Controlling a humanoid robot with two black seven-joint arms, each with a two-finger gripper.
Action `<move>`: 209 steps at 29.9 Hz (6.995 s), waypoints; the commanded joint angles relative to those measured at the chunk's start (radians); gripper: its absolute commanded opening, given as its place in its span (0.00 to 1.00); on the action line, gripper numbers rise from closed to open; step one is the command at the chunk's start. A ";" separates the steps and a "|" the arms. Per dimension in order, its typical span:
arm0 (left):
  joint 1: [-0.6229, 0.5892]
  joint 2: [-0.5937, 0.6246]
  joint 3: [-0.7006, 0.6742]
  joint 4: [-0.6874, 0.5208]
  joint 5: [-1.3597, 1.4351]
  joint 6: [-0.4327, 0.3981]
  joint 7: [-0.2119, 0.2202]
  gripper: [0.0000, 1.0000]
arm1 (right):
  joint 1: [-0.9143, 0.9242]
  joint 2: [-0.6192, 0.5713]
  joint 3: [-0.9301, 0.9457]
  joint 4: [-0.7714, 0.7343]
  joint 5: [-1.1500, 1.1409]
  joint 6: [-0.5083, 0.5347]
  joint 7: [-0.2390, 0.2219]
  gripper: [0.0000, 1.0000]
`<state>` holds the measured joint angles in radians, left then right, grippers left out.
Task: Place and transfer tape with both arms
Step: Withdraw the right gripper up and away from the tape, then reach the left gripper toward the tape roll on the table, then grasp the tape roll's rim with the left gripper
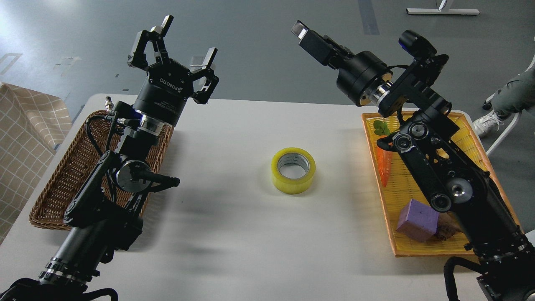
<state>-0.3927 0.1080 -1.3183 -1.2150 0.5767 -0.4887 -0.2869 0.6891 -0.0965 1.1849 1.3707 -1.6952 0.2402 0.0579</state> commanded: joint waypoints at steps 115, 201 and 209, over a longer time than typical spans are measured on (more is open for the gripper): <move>-0.075 0.013 0.639 0.011 1.605 0.533 0.310 0.98 | -0.378 -0.046 0.490 0.254 0.868 0.238 0.183 1.00; -0.258 -0.085 0.821 0.436 1.553 0.513 0.222 0.74 | -0.494 -0.051 0.535 0.263 0.868 0.240 0.186 1.00; -0.264 -0.080 0.843 0.436 1.542 0.513 0.222 0.71 | -0.497 -0.052 0.535 0.263 0.868 0.240 0.186 1.00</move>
<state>-0.6536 0.0276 -0.4763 -0.7835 2.1197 0.0245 -0.0647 0.1934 -0.1473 1.7197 1.6336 -0.8267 0.4802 0.2439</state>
